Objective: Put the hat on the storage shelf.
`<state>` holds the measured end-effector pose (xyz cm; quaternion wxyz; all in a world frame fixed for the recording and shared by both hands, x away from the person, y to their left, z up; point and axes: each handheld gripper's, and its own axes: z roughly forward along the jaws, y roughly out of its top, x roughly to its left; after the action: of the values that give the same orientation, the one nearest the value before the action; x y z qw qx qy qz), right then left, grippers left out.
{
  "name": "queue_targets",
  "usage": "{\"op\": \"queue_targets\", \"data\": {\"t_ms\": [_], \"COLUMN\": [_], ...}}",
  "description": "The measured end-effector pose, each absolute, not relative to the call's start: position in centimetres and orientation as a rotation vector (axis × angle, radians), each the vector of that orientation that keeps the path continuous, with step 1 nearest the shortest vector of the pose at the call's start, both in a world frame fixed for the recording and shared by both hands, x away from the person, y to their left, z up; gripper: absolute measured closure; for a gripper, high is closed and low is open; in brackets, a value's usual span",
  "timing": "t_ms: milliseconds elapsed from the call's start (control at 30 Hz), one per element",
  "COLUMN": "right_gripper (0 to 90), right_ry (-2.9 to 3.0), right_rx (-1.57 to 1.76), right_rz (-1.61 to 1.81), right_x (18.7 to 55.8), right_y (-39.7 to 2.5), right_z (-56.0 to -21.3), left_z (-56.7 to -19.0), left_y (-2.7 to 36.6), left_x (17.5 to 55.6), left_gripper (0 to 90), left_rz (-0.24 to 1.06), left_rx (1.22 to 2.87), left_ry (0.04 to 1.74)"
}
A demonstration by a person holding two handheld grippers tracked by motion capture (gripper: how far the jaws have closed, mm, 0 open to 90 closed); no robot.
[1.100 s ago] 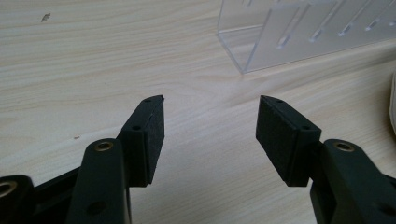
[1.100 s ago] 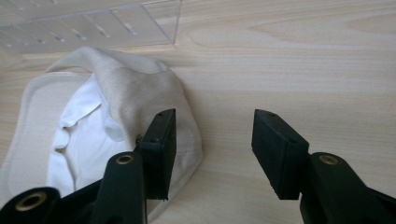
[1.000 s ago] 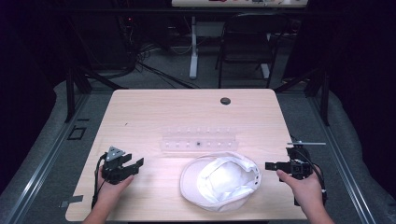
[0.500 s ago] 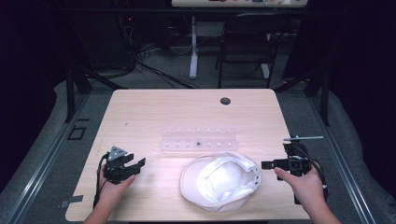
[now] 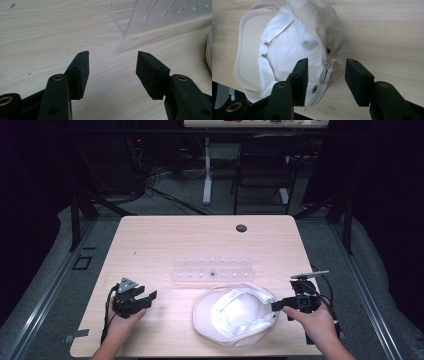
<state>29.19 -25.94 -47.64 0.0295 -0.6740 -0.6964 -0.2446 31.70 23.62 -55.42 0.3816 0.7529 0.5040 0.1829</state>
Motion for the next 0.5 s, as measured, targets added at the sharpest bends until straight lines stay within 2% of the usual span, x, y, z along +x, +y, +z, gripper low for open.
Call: {"op": "queue_targets", "data": {"t_ms": [367,500], "right_gripper": [60.7,68.0], "right_ry": [-2.137,-2.144], "right_rx": [-2.077,-2.092], "right_rz": [-0.686,-0.657], "right_x": [29.8,30.0], "right_y": [-25.0,-24.8], "right_z": [-48.9,-49.0], "left_z": [-55.5,-55.5], "left_y": [23.3,23.2], "left_x": [31.6,31.6], "left_gripper": [44.3,44.4], "left_rz": [0.463,0.462], "left_rx": [1.940,1.943], "left_ry": [1.268,1.262]}}
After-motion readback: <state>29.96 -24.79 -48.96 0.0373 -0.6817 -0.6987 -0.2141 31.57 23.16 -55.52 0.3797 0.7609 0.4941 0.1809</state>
